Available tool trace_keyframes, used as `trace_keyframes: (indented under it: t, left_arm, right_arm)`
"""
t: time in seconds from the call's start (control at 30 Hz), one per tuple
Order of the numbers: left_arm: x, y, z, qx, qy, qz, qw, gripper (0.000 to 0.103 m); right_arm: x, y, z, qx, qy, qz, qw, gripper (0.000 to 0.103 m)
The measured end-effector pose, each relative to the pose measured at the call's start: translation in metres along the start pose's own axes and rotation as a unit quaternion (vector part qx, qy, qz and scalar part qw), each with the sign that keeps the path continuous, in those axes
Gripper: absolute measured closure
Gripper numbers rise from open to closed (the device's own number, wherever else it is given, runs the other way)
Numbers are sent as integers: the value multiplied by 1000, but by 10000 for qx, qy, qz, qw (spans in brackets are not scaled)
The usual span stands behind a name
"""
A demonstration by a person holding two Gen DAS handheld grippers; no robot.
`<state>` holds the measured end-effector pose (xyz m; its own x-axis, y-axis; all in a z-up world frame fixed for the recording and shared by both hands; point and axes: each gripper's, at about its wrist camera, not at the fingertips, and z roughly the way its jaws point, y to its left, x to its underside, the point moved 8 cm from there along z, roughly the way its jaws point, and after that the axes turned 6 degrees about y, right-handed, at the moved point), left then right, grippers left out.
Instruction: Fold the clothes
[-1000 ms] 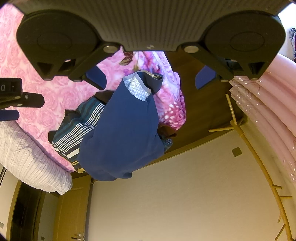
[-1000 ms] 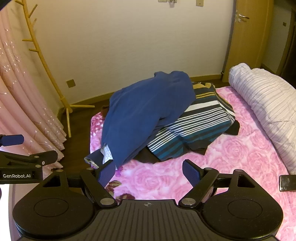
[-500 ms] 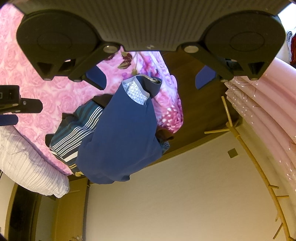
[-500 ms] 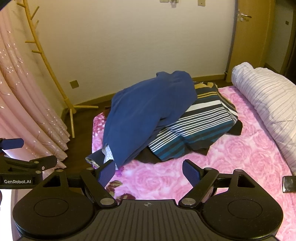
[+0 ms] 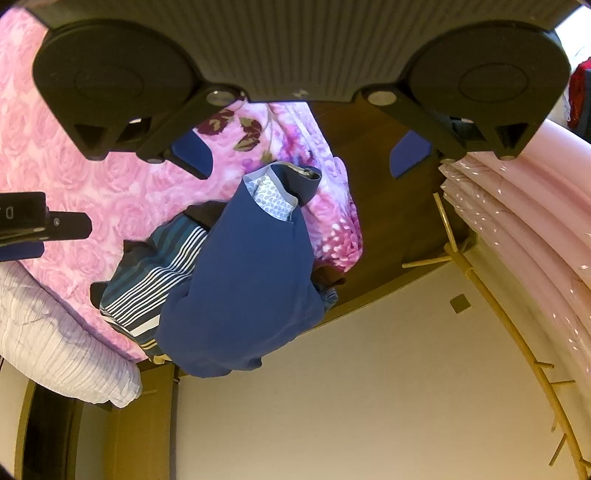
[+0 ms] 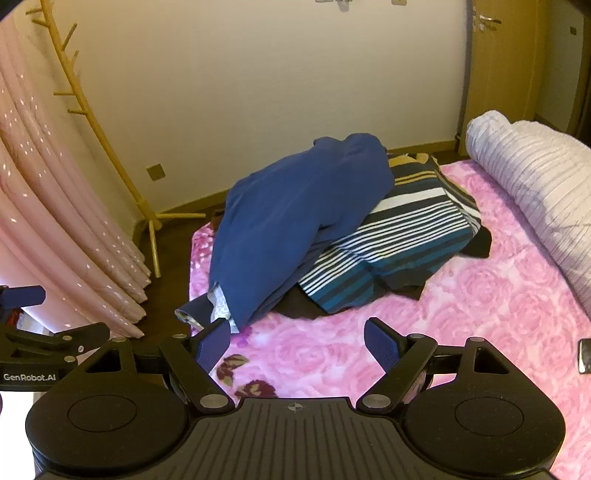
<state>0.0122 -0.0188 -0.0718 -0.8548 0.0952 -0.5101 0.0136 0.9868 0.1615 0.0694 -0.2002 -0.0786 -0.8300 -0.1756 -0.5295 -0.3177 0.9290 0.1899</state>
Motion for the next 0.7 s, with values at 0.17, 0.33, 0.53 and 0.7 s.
trace_keyframes:
  t: [0.17, 0.33, 0.53, 0.7]
  left_arm:
    - [6, 5, 4, 116, 38, -40, 9999, 2]
    - [-6, 14, 27, 188, -17, 43, 9998, 3]
    - [-41, 21, 97, 537, -206, 466, 9973, 2]
    - [-63, 14, 176, 1222, 123, 1180, 9854, 3]
  right_arm:
    - [0, 0, 7, -129, -1, 83, 9999, 21]
    - [-12, -7, 22, -192, -25, 275, 9994, 21]
    - [-45, -27, 54, -141, -112, 668, 9976, 21]
    - [-71, -45, 104, -115, 38, 1147, 9933, 21]
